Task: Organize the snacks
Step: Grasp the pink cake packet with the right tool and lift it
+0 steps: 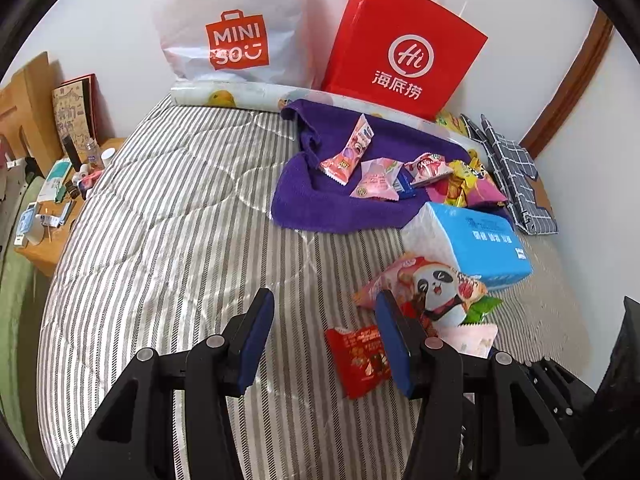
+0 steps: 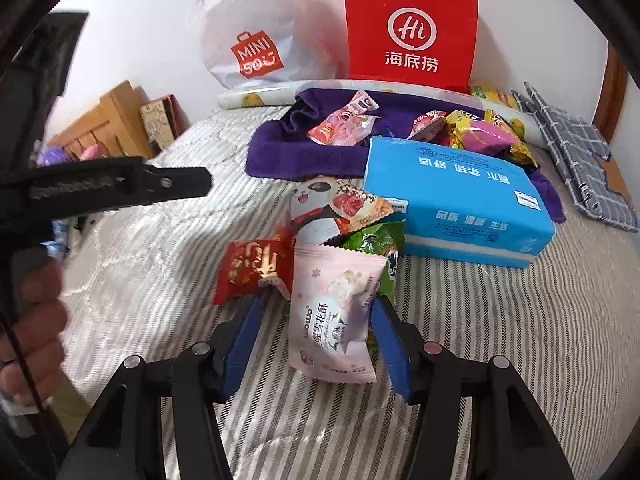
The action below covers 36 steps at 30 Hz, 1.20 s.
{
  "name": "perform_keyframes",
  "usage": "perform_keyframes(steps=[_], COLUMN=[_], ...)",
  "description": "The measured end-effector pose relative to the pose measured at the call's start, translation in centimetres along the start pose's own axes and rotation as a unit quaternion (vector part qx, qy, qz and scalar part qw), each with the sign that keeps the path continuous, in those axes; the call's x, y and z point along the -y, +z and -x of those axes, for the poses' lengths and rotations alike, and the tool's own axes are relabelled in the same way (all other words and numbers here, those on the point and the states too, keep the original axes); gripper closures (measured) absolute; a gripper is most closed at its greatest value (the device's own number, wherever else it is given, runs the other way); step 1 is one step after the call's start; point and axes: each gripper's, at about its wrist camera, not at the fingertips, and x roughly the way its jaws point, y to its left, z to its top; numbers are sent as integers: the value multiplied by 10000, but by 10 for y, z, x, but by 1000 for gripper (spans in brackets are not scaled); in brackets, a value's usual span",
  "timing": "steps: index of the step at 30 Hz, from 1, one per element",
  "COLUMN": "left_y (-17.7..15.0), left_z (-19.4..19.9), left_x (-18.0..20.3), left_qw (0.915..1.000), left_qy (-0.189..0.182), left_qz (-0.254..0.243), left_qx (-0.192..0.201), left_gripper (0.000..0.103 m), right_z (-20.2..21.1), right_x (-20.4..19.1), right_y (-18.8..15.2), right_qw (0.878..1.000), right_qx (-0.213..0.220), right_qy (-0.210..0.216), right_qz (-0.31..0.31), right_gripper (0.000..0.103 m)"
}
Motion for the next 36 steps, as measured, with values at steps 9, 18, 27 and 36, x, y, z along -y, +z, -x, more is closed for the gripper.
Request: perform_keyframes(steps=[9, 18, 27, 36], left_y=[-7, -11, -18, -31], left_z=[-3, -13, -13, -17], left_x=[-2, -2, 9, 23], left_qw=[10000, 9998, 9985, 9947], left_qy=[-71, -184, -490, -675], left_qz=[4, 37, -236, -737], left_qx=[-51, -113, -116, -254], left_gripper=[51, 51, 51, 50], right_z=[6, 50, 68, 45], right_x=[-3, 21, 85, 124], right_y=[-6, -2, -7, -23], right_qw=[9992, 9976, 9944, 9925], right_qx=[196, 673, 729, 329], right_qy=[-286, -148, -338, -490], right_qz=[193, -35, -687, -1071], right_gripper=[67, 67, 67, 67])
